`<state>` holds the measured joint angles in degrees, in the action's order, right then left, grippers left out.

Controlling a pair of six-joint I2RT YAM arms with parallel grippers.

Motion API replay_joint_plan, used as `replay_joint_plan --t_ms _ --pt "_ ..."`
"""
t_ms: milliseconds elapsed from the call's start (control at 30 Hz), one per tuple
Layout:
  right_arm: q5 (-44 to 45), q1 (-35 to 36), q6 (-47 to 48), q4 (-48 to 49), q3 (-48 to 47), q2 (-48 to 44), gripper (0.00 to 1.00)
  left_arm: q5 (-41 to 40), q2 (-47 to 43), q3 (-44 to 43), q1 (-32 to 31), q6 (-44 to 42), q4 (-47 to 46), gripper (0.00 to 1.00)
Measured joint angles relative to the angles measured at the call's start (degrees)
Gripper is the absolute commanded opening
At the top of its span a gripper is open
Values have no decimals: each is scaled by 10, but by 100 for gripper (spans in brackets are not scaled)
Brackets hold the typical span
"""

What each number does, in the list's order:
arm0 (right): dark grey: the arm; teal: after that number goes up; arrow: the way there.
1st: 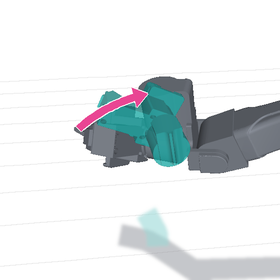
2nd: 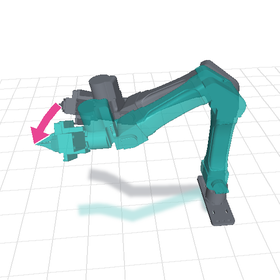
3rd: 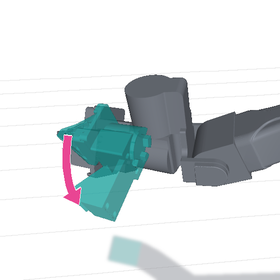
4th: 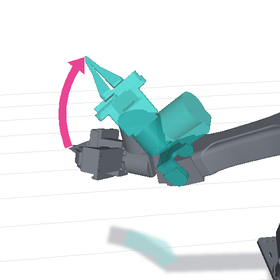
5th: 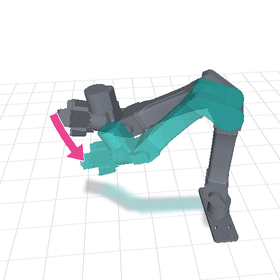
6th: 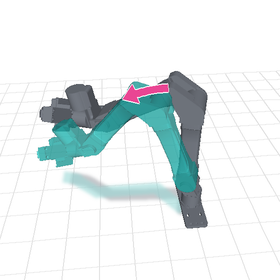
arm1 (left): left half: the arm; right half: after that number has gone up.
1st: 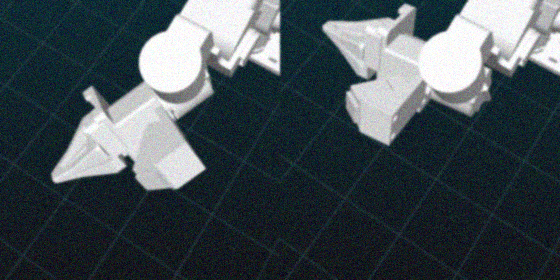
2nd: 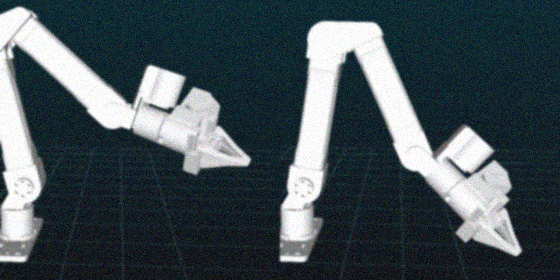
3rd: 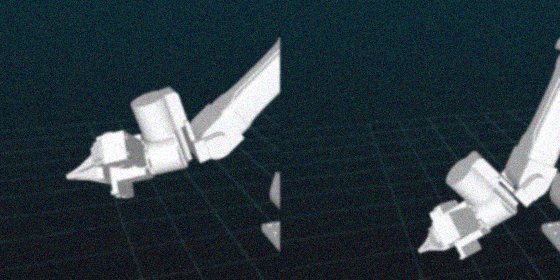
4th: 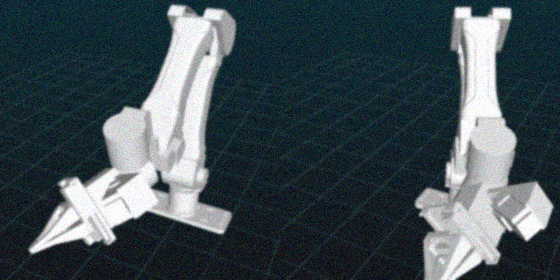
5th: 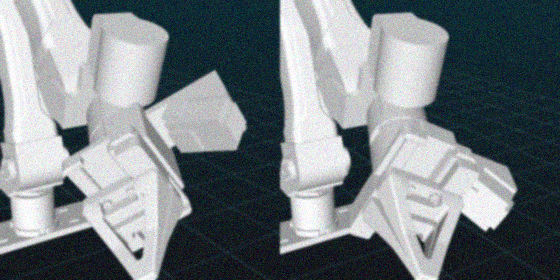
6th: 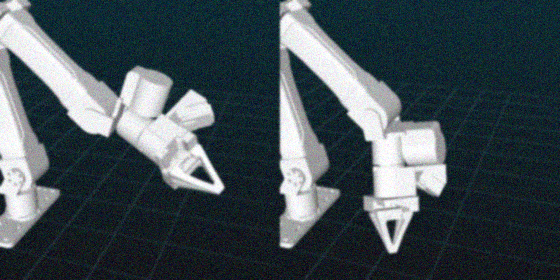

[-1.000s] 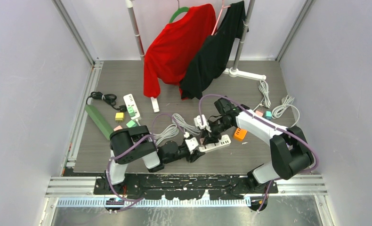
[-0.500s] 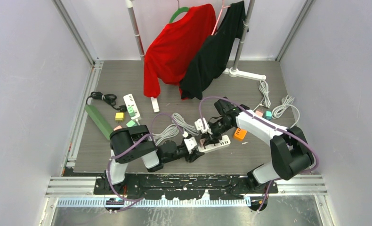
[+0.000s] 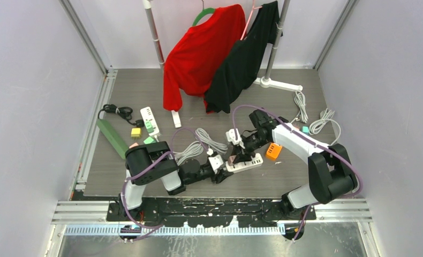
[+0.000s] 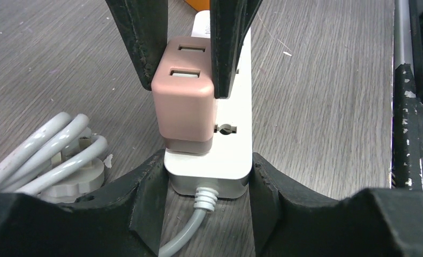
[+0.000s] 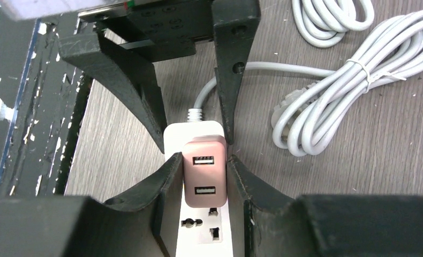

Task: Pull the plug off the socket
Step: Remove the plug from the socket.

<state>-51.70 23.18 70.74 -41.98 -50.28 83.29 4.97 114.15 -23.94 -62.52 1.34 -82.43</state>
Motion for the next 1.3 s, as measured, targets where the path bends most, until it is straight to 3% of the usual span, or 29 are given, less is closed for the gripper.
replay_joint_plan --t_ms 233,433,667,900,1067,1300 --pt "2 23 50 -28 -10 6 1 8 0 5 0 2 -4 0" --pt "35 64 -29 17 -10 6 1 9 0 12 0 10 -1 0" --pt "39 45 -82 30 -10 6 1 9 0 12 3 12 -2 0" --pt "11 18 -2 -30 -21 6 1 14 0 7 4 13 -12 0" --pt "19 43 36 -42 -23 6 1 20 0 10 4 14 -11 0" --pt "43 65 -45 -2 -23 6 1 21 0 16 4 15 -11 0"
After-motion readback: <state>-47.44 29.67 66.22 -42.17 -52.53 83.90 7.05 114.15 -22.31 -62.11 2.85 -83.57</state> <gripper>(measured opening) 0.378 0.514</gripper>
